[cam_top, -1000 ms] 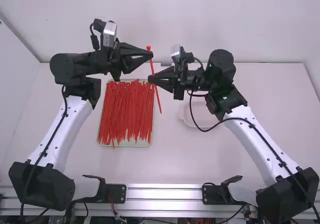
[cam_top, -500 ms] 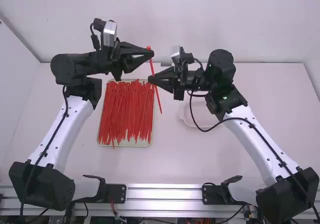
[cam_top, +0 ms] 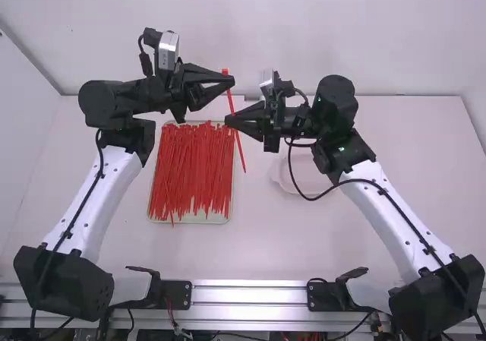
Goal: Fasten the cable tie
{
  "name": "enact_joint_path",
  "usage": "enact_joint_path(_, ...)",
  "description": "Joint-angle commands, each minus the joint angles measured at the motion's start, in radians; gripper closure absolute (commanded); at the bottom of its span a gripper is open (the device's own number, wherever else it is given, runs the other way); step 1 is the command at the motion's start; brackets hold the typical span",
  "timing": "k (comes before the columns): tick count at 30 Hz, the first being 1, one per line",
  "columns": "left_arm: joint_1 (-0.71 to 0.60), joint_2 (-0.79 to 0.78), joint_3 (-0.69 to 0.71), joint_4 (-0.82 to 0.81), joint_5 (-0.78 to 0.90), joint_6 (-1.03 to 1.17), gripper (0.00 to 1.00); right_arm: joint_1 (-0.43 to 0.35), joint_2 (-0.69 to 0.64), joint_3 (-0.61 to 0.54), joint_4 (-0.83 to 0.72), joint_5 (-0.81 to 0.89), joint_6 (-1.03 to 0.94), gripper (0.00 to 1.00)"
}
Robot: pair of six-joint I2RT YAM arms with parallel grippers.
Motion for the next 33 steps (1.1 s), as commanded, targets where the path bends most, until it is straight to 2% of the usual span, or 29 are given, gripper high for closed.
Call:
enact_joint_path(1,-0.008,-0.001,0.018,0.006,-0.001,0.011,0.98,-0.001,-0.007,0.029,0.006,-0.006,0.0,1.0)
enact_joint_path(4,-0.008,0.0,0.018,0.006,-0.003,0.011,0.98,-0.002,-0.007,0.029,0.003,-0.006,-0.002,1.0)
enact_joint_path(5,-0.004,-0.001,0.018,0.006,0.001,0.019,0.98,-0.002,-0.007,0.029,-0.003,-0.006,-0.011,0.86)
enact_joint_path(6,-0.001,0.0,0.018,0.006,0.004,0.03,0.98,-0.003,-0.007,0.029,-0.017,-0.007,-0.035,0.63)
enact_joint_path(7,-0.001,-0.001,0.018,0.006,0.004,0.03,0.98,-0.003,-0.007,0.029,-0.02,-0.006,-0.038,0.54)
enact_joint_path(8,0.0,0.0,0.019,0.007,-0.005,0.036,0.98,-0.003,-0.007,0.029,-0.045,-0.006,-0.072,0.34)
enact_joint_path(9,0.0,-0.001,0.019,0.007,-0.01,0.038,0.98,-0.002,-0.007,0.029,-0.061,-0.006,-0.093,0.29)
enact_joint_path(15,0.0,-0.001,0.085,-0.014,0.004,0.041,0.98,-0.003,-0.007,0.029,-0.188,-0.007,-0.233,0.23)
enact_joint_path(21,-0.001,-0.002,0.192,-0.299,-0.005,0.213,0.98,-0.003,-0.007,0.029,-0.275,-0.006,-0.316,0.2)
enact_joint_path(25,0.0,-0.001,0.227,-0.402,-0.007,0.267,0.98,-0.003,-0.007,0.029,-0.304,-0.006,-0.342,0.2)
enact_joint_path(28,0.0,-0.002,0.232,-0.44,-0.008,0.306,0.98,-0.003,-0.007,0.029,-0.346,0.006,-0.396,0.13)
enact_joint_path(30,0.003,-0.002,0.232,-0.494,-0.014,0.35,0.98,-0.003,-0.007,0.029,-0.373,0.045,-0.41,0.01)
enact_joint_path(33,0.035,-0.002,0.232,-0.669,-0.071,0.429,0.98,-0.008,-0.007,0.029,-0.428,0.138,-0.409,0.01)
